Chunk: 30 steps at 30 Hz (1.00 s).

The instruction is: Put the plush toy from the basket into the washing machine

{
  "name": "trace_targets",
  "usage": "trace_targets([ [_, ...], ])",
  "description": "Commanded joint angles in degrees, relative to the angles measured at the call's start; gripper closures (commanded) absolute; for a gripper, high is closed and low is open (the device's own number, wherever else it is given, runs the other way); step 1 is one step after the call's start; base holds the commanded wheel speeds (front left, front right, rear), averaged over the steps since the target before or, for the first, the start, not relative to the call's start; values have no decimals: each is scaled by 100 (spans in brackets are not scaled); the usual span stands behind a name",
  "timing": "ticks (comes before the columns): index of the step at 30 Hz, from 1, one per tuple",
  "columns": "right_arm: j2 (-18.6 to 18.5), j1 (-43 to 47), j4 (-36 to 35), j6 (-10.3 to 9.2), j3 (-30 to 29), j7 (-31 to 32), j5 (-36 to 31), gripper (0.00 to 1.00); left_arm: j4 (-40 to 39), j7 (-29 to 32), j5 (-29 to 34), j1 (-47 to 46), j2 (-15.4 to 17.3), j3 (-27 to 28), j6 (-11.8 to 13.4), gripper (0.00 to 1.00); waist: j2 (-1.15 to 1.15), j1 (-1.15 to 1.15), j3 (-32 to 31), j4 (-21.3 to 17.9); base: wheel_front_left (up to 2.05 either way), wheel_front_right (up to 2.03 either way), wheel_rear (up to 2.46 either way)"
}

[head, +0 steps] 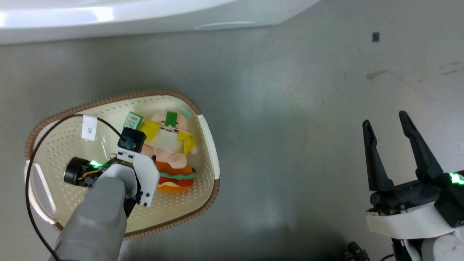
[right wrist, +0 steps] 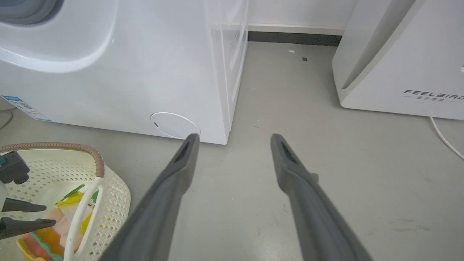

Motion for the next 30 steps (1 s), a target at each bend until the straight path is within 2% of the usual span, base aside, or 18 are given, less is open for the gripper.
trace_targets([
  [1,7,-110,-73,-5,-14,-57,56,0,161,-22,-34,-183,22,-53,-36,0,0,-1,208,-14,0,0,0],
  [13,7,-175,-335,-5,30,-200,57,0,873,-5,-192,-745,-4,-311,-99,0,0,-1,921,-80,0,0,0],
  [20,7,-163,-331,-5,12,-202,18,0,883,104,-230,-695,-87,-428,-137,0,0,-1,901,-70,0,0,0],
  [21,7,-164,-334,-5,13,-202,14,0,883,126,-236,-684,-98,-446,-143,3,0,-1,896,-68,0,0,0],
  [22,7,-167,-338,-5,14,-202,9,0,883,126,-234,-681,-111,-477,-153,63,0,-1,892,-66,0,0,0],
  [23,7,-168,-343,-5,14,-202,3,0,883,122,-245,-680,-120,-495,-162,100,0,-1,889,-62,0,0,0],
  [30,7,-156,-324,-5,-15,-202,-39,0,884,80,-362,-655,-141,-566,-197,100,0,-1,811,-7,0,0,0],
])
